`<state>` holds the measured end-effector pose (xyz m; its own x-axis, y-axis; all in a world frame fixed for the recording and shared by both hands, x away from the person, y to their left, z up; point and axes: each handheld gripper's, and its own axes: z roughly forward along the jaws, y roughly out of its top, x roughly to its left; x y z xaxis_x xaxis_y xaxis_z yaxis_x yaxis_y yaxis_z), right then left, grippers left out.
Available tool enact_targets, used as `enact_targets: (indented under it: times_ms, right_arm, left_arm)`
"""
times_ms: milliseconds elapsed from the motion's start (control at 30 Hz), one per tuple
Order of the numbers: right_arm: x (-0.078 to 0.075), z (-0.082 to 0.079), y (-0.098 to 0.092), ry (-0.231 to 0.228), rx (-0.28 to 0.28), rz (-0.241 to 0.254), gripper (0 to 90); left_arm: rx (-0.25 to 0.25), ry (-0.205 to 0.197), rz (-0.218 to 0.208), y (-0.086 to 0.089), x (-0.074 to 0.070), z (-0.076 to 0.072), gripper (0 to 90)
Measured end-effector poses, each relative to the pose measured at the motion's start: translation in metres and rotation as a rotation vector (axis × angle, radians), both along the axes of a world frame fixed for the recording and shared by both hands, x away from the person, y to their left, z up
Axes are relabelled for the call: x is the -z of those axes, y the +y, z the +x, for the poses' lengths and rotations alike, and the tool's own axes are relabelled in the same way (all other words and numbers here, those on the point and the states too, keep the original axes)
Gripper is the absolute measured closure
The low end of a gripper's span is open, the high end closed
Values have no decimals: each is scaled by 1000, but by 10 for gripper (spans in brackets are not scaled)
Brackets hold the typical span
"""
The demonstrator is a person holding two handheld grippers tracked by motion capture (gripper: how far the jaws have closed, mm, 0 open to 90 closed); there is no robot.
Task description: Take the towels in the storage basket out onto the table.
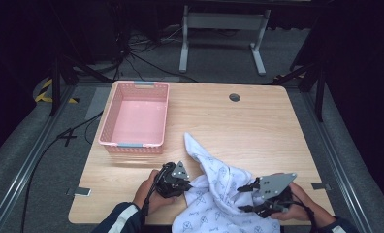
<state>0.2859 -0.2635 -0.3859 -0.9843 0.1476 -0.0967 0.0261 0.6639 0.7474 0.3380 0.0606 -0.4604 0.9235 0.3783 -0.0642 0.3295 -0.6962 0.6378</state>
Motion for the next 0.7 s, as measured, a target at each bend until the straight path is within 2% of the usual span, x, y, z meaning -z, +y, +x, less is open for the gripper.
enact_targets:
  times_ms: [100,133,167,233,267,333,367,400,433,467,500,567,600,633,667,700]
  right_arm:
    - [-17,14,-1,-24,124,86,513]
    - [-18,22,3,-22,167,86,505]
    - [-18,32,9,-20,201,59,498]
    - [-7,53,21,27,212,-16,492]
    - [2,63,26,40,236,-59,480]
    - [26,82,29,118,262,-147,462]
    - [26,82,29,118,262,-147,462]
    - [38,88,22,191,273,-175,486]
    - [38,88,22,191,273,-175,486]
    - [39,88,15,202,270,-163,594]
    - [39,88,15,202,270,-163,594]
    - [37,85,11,173,277,-150,776]
    - [36,83,10,159,270,-140,814]
    - [35,82,10,149,274,-141,826]
    - [30,79,9,103,278,-127,841]
    - [26,78,8,86,285,-112,846]
  left_arm:
    - [-13,12,-17,-1,1,0,825]
    - [-6,7,-11,-1,1,1,825]
    - [1,4,5,-1,0,1,825]
    - [2,-9,11,-2,-1,0,826]
    - [-1,-8,16,-2,-1,-1,828]
    - [6,-11,13,-1,0,-1,830]
    - [6,-11,13,-1,0,-1,831]
    - [7,-12,8,0,0,-1,832]
    - [2,-7,-2,0,0,-2,832]
    - [6,-7,3,2,0,-1,832]
    - [6,-7,3,2,0,-1,832]
    - [-1,-3,15,2,-1,-2,833]
    - [-2,-2,16,2,-1,-3,833]
    - [-2,-4,21,2,-1,-3,833]
    - [-2,-5,23,2,-1,-3,833]
    - [-1,-13,22,3,-1,-2,834]
